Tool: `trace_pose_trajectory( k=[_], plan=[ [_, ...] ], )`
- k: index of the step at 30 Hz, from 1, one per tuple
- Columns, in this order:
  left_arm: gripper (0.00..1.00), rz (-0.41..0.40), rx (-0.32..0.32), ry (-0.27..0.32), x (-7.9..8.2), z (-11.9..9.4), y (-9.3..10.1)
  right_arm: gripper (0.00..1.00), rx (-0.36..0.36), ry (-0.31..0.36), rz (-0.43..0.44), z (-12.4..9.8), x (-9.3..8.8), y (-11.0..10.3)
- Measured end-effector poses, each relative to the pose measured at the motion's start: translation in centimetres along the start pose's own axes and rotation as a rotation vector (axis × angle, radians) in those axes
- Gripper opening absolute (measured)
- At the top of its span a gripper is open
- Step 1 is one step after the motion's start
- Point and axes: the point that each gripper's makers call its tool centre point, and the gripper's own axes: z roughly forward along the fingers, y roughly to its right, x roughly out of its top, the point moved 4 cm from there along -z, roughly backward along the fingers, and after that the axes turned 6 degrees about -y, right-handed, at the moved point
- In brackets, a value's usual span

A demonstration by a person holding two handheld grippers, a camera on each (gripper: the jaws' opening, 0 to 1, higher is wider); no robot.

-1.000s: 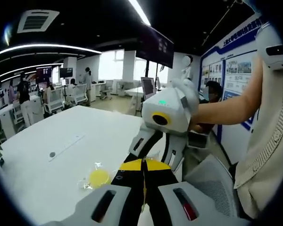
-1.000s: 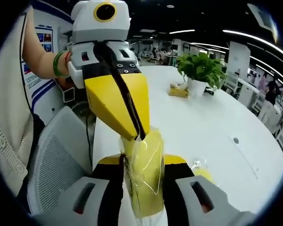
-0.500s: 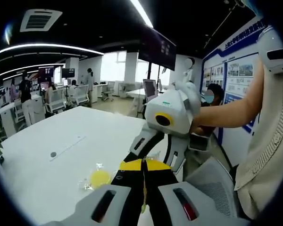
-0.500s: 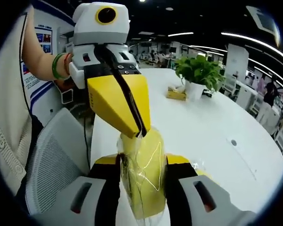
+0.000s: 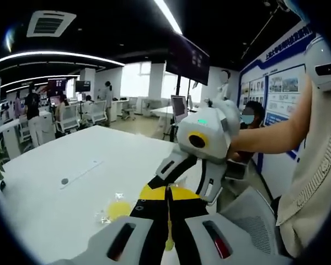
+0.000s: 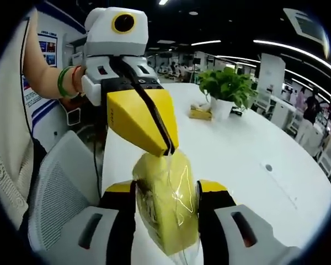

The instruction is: Compare the silicone blocks by pressing each to a similar depth, holding the contact briefly, and releasing to observe deformation and rebound differences across the visible hardness samples.

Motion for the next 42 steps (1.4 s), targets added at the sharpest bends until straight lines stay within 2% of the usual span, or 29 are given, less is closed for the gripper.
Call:
trace_pose_trajectory(
  k=[9,15,20,27,31,32,34,37,40,42],
  plan=[
    [0.0,-0.029,0.032,0.016,-0.2,-0.6,-0.7,0.46,-0.069,0.03,0.076,-0.6,-0.4,1.0],
    [0.0,-0.052,0.065,0.032,-0.3,-1.2,-1.4,0.57,-0.123,0.095,0.152,-1.3,0.0,1.5],
    [0.0,-0.076,0.081,0.05,-0.3,-1.5,-1.8,0.65,-0.156,0.107,0.202,-1.7,-0.6,1.8],
    [0.0,-0.109,0.113,0.071,-0.5,-2.1,-3.0,0.72,-0.193,0.181,0.257,-3.2,-0.6,1.5],
    [0.0,-0.123,0.151,0.058,-1.2,-2.6,-4.3,0.78,-0.205,0.234,0.315,-4.9,-0.3,0.8],
    [0.0,-0.125,0.165,0.055,-1.5,-2.7,-4.8,0.79,-0.202,0.275,0.32,-5.6,0.2,0.4],
    [0.0,-0.138,0.173,0.054,-1.9,-2.9,-5.3,0.79,-0.205,0.304,0.336,-6.5,0.5,-0.1],
    [0.0,-0.159,0.201,0.042,-3.0,-3.2,-6.6,0.76,-0.247,0.306,0.365,-7.8,-0.1,-0.8],
    [0.0,-0.179,0.227,0.027,-4.3,-3.5,-7.8,0.73,-0.321,0.278,0.365,-8.8,-1.2,-1.5],
    [0.0,-0.194,0.242,0.019,-5.2,-3.5,-8.6,0.74,-0.337,0.276,0.391,-9.3,-2.0,-2.1]
  ],
)
